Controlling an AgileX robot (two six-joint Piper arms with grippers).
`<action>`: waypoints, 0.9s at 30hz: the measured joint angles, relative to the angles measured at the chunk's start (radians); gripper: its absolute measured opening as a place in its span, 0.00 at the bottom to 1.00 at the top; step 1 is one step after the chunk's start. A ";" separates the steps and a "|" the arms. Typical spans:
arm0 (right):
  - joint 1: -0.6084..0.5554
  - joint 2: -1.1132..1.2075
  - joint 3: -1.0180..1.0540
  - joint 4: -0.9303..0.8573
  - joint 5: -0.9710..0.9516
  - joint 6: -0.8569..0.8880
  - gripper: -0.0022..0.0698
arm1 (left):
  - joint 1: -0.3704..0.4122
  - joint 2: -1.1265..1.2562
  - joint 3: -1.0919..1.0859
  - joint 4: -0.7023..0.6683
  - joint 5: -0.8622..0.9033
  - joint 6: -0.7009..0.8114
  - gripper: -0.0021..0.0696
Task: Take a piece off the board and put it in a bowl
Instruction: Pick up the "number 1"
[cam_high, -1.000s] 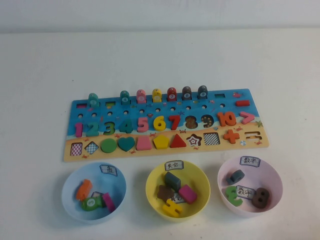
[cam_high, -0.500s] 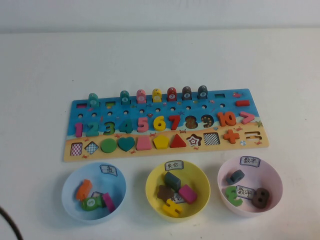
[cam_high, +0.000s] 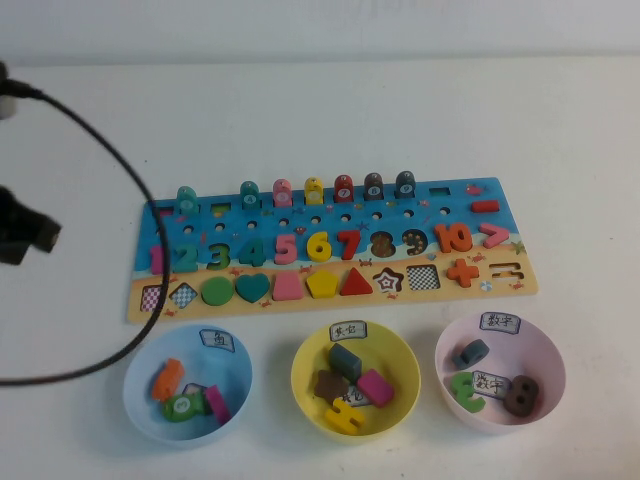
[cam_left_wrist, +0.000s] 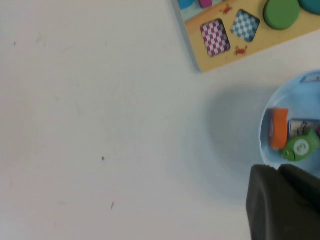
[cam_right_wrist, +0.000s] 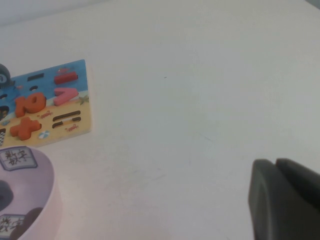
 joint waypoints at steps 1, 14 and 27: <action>0.000 0.000 0.000 0.000 0.001 0.000 0.01 | -0.008 0.041 -0.030 0.002 0.000 0.000 0.02; 0.000 0.000 0.000 0.000 0.001 0.000 0.01 | -0.141 0.542 -0.420 0.033 -0.003 0.021 0.02; 0.000 0.000 0.000 0.000 0.001 0.000 0.01 | -0.141 0.712 -0.438 0.054 -0.009 -0.072 0.04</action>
